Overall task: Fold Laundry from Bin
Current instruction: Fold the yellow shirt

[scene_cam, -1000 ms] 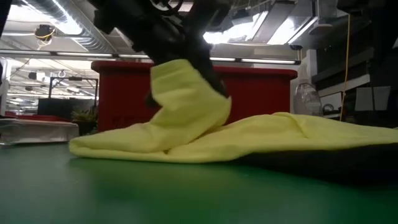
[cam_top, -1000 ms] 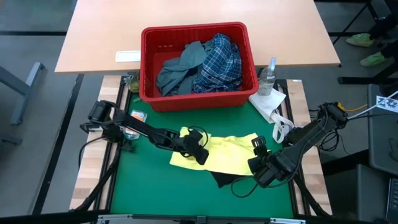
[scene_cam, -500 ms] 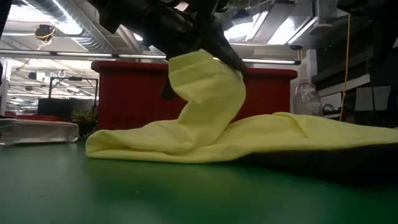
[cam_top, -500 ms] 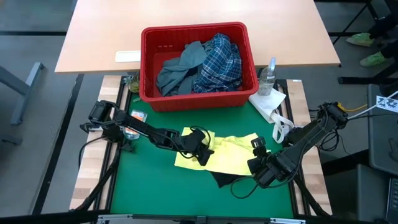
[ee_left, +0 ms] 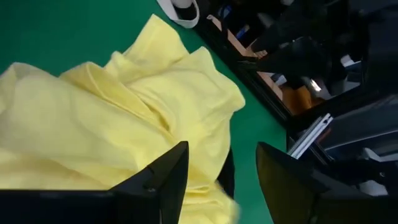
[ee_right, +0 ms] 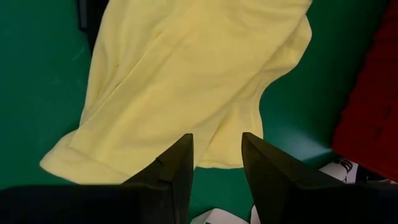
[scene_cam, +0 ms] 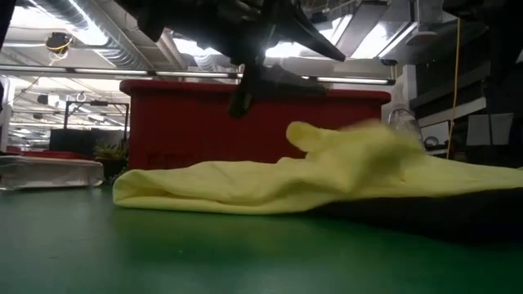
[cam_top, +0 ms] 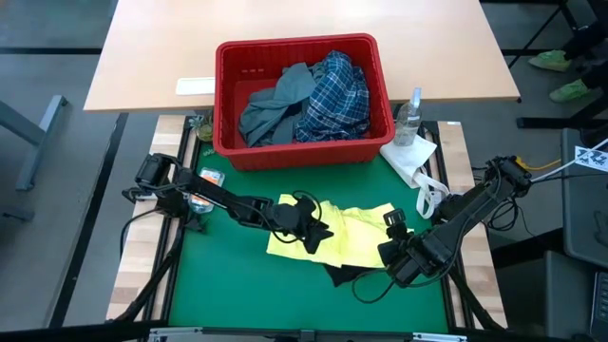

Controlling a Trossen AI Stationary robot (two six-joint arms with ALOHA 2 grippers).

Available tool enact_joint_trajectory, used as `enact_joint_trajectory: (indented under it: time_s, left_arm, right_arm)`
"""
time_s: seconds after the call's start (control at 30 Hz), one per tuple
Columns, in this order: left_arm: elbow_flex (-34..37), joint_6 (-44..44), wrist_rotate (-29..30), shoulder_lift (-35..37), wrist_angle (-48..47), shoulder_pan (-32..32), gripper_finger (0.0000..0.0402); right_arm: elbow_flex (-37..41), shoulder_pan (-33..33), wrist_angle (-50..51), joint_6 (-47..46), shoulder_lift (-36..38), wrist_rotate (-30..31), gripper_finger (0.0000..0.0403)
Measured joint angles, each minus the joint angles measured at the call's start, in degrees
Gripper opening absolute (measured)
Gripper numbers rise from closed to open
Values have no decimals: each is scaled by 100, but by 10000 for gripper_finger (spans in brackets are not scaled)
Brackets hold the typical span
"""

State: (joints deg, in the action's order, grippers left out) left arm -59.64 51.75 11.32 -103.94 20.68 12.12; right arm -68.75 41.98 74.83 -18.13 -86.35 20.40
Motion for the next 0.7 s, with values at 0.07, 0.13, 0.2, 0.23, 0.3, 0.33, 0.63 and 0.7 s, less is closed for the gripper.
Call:
enact_joint_trajectory:
  time_s: [0.07,0.13,0.2,0.23,0.3,0.33,0.63,0.7]
  left_arm:
    - [0,-11,-16,0,8,0,175]
    - [0,-260,-120,0,6,0,170]
    - [0,-661,-356,17,-12,-36,165]
    - [0,-802,-481,48,-74,-65,163]
    - [0,-874,-689,132,-165,-167,158]
    - [0,-878,-765,178,-282,-229,156]
    - [-2,-1177,-1286,448,-2008,-656,143]
    - [-2,-1176,-935,390,-2316,-624,143]
  right_arm:
    - [0,0,-9,0,0,0,136]
    - [0,0,-64,0,0,31,136]
    - [0,0,-227,2,0,243,136]
    - [0,0,-353,2,0,395,136]
    - [0,0,-665,44,0,724,136]
    - [0,-4,-841,90,0,856,136]
    - [0,-321,-1576,959,0,702,136]
    - [0,-395,-1576,991,0,703,136]
